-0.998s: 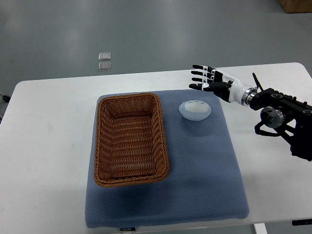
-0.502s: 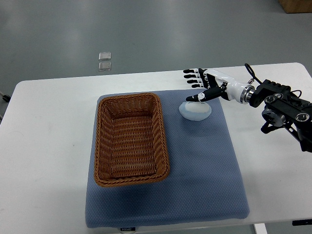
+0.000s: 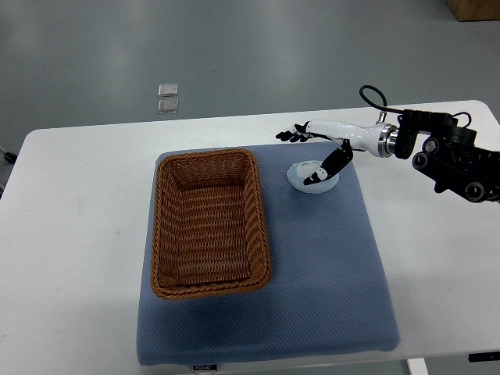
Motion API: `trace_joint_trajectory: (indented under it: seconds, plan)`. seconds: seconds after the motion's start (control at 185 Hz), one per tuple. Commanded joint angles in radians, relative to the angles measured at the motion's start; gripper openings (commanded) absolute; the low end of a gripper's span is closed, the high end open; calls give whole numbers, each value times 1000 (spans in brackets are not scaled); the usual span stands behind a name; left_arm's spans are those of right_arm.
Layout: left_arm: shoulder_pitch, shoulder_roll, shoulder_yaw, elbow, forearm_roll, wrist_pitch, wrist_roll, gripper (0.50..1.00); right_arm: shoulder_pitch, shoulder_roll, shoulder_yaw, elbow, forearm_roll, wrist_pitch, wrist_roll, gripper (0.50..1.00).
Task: Place blue toy in brown basket
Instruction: 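Lower the right hand over the plush toy and close fingers around it, then lift the plush toy with the right hand and carry it over the basket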
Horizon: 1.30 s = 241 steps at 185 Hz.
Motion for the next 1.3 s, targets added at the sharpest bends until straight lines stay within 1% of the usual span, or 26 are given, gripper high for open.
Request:
trace_joint_trajectory:
  seconds: [0.0, 0.156, 0.221, 0.394, 0.567, 0.685, 0.718, 0.734, 0.842, 0.879, 0.917, 0.923, 0.993, 1.009, 1.014, 1.02, 1.058, 1.063, 1.106, 1.203, 1.219, 1.246, 1.252, 1.295]
  plan:
    - [0, 0, 0, 1, 0, 0, 0, 1000, 16, 8, -45, -5, -2, -26, -12, 911]
    - [-1, 0, 0, 0, 0, 0, 0, 1000, 12, 14, -90, -14, -2, -56, -56, 909]
    - [0, 0, 0, 0, 0, 0, 0, 1000, 10, 16, -102, -16, -2, -74, -65, 909]
    - [0, 0, 0, 1, 0, 0, 0, 1000, 7, 17, -148, -17, -2, -122, -65, 905]
    - [0, 0, 0, 0, 0, 0, 0, 1000, 6, 17, -159, -19, -2, -134, -65, 905]
    - [0, 0, 0, 0, 0, 0, 0, 1000, 3, 17, -160, -23, -2, -149, -65, 895]
    - [0, 0, 0, 1, 0, 0, 0, 1000, 1, 19, -160, -28, -2, -158, -65, 883]
    - [0, 0, 0, 1, 0, 0, 0, 1000, 0, 19, -160, -30, -2, -161, -65, 862]
    - [0, 0, 0, 1, 0, 0, 0, 1000, -2, 22, -185, -39, -2, -175, -65, 797]
    - [0, 0, 0, 1, 0, 0, 0, 1000, -2, 22, -192, -43, -4, -188, -65, 795]
    - [0, 0, 0, 1, 0, 0, 0, 1000, -2, 26, -200, -48, -5, -198, -65, 780]
    - [0, 0, 0, 0, 0, 0, 0, 1000, -2, 28, -203, -49, -7, -201, -65, 770]
    - [0, 0, 0, 0, 0, 0, 0, 1000, 0, 34, -217, -62, -7, -211, -64, 721]
    - [0, 0, 0, 0, 0, 0, 0, 1000, 0, 35, -218, -65, -7, -212, -64, 701]
    - [0, 0, 0, 0, 0, 0, 0, 1000, 0, 35, -218, -65, -7, -212, -64, 701]
    - [0, 0, 0, 0, 0, 0, 0, 1000, 0, 35, -218, -66, -7, -214, -64, 689]
    - [0, 0, 0, 1, 0, 0, 0, 1000, 0, 35, -217, -68, -7, -214, -61, 660]
    - [0, 0, 0, 0, 0, 0, 0, 1000, 0, 35, -217, -69, -7, -215, -61, 650]
    - [0, 0, 0, 1, 0, 0, 0, 1000, 0, 35, -215, -69, -7, -215, -58, 631]
    - [0, 0, 0, 0, 0, 0, 0, 1000, 1, 34, -211, -68, -5, -220, -53, 547]
    - [0, 0, 0, 1, 0, 0, 0, 1000, 1, 34, -211, -68, -5, -223, -49, 529]
    - [0, 0, 0, 0, 0, 0, 0, 1000, 3, 34, -211, -68, -5, -224, -41, 513]
    - [0, 0, 0, 0, 0, 0, 0, 1000, 3, 34, -211, -68, -5, -226, -36, 503]
    - [0, 0, 0, 0, 0, 0, 0, 1000, 6, 34, -211, -66, -5, -227, -18, 500]
